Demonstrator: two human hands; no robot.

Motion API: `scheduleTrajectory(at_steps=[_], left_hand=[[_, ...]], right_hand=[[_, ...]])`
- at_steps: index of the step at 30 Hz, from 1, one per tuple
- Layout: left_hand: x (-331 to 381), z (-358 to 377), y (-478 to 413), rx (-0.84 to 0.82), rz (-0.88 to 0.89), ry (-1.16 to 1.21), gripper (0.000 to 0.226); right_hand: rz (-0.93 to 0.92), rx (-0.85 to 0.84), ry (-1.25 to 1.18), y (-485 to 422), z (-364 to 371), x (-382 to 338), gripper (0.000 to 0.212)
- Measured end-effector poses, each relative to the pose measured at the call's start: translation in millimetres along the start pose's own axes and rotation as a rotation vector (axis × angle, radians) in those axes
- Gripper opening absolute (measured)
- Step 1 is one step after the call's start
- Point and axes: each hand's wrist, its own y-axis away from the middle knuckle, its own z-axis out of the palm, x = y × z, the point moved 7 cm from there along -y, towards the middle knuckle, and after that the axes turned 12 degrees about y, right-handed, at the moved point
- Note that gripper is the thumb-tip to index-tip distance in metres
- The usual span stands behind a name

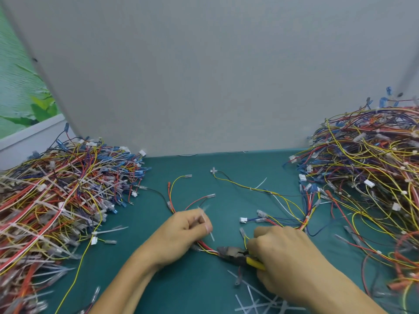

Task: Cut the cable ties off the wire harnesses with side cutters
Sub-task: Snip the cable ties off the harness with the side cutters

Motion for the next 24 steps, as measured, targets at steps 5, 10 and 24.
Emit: scheduleTrajectory(at_steps=[5, 10, 24], left_hand=[[-4, -40, 0, 0.422, 0.012, 0.567, 0.021], [-9, -66, 6, 0.623, 0.018, 0.437, 0.029], [-17, -64, 6, 0.221, -0.242, -0.646, 0.011]], right_hand=[[0.096, 0.166, -0.215, 2, -8, 18, 0.015], [0.086, 0.201, -0.275, -2, 0, 7, 0.017], [0.084, 0.067, -0.204, -5, 14, 15, 0.022]])
